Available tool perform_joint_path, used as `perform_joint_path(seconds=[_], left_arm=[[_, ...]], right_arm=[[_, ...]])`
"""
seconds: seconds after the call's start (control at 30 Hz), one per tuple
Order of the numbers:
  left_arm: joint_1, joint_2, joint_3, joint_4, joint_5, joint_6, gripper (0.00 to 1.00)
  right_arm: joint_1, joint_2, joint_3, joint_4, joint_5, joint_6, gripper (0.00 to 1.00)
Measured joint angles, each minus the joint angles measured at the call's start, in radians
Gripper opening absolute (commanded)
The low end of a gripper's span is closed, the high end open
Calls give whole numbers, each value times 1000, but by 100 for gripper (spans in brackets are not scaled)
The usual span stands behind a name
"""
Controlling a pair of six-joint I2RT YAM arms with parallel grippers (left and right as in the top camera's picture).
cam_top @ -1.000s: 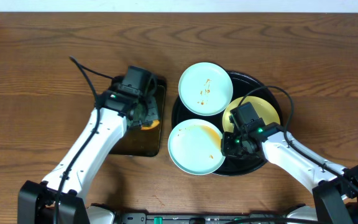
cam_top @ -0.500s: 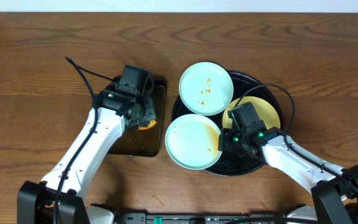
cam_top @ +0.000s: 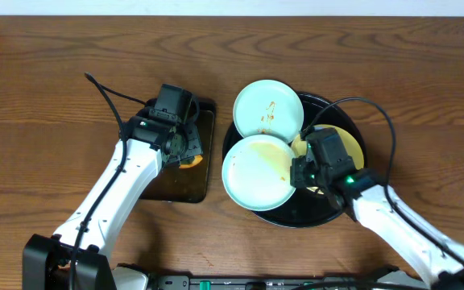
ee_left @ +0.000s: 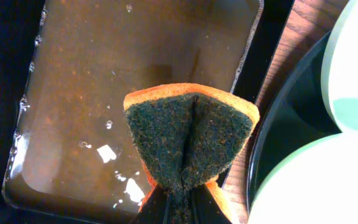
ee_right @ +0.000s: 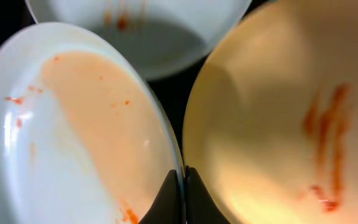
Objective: Clean dirty plates on tray and stack at the side
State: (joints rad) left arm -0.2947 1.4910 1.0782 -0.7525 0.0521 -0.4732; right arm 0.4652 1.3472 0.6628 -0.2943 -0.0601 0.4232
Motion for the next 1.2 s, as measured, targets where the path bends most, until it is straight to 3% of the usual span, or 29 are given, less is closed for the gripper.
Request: perform_joint_path(seconds=[0.17, 0.37, 0.5, 0.9, 0.97, 1.2], left_arm=[[0, 0, 0, 0, 0, 0, 8], [0, 0, 0, 0, 6, 0, 8], [-17, 0, 0, 0, 73, 0, 7], [-383, 45, 0, 119, 137, -19, 8], [-469, 110, 0, 142, 144, -71, 8], [-575, 213, 0, 204, 149, -266, 8]], right_arm=[[0, -67, 11, -61, 61, -14, 1], [0, -35, 12, -212, 58, 56, 1], [0, 11, 12, -220, 15, 104, 1], [0, 70, 13, -269, -123, 154, 1], [0, 70, 13, -269, -127, 155, 1], [0, 70, 13, -270, -128, 159, 1]])
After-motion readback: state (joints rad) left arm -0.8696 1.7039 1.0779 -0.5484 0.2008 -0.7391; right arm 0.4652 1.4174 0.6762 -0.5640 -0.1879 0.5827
